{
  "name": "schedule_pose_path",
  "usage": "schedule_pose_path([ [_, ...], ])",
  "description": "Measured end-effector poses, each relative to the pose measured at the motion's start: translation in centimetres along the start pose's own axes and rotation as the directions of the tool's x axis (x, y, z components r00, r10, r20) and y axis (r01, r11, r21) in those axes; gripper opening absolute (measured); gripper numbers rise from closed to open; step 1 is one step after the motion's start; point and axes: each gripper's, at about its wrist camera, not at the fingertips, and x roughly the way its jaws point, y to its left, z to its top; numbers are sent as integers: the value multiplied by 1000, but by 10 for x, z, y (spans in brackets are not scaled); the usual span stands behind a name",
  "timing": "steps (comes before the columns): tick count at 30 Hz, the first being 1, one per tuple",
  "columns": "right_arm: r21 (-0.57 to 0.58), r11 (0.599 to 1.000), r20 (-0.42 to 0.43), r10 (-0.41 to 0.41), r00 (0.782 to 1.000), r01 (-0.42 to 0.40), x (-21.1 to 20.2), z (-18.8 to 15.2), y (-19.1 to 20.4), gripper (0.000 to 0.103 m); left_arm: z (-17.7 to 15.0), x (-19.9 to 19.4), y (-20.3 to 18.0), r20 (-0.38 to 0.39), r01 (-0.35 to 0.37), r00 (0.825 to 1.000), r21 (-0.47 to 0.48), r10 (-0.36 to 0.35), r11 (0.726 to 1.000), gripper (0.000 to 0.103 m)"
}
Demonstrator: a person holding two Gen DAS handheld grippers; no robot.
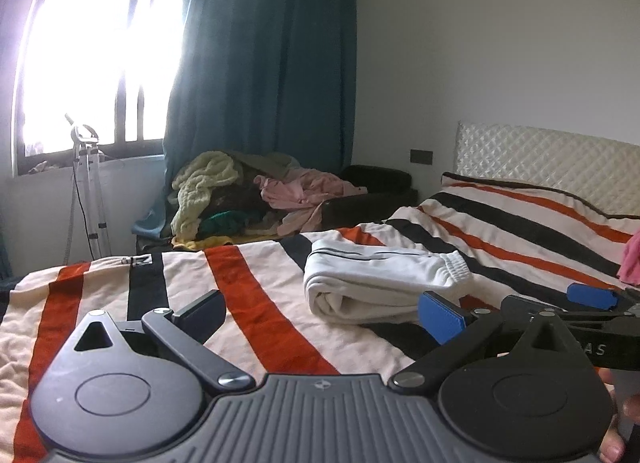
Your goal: Fold clothes
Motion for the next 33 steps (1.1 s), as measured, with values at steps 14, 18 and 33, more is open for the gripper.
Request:
schedule_pose_path([
  [14, -15, 1000, -41, -19, 999, 19, 14, -8, 7, 103, -23, 8, 21, -46, -4, 999, -70, 0, 998, 103],
  [18, 3, 1000, -46, -23, 999, 24, 13, -9, 4, 103, -24, 10, 21, -52, -5, 999, -79, 1, 997, 103],
  [33, 4, 999, -64, -44, 997, 45, 14, -11, 5, 103, -27, 9, 21, -57, -40, 998, -71, 36, 997, 103],
])
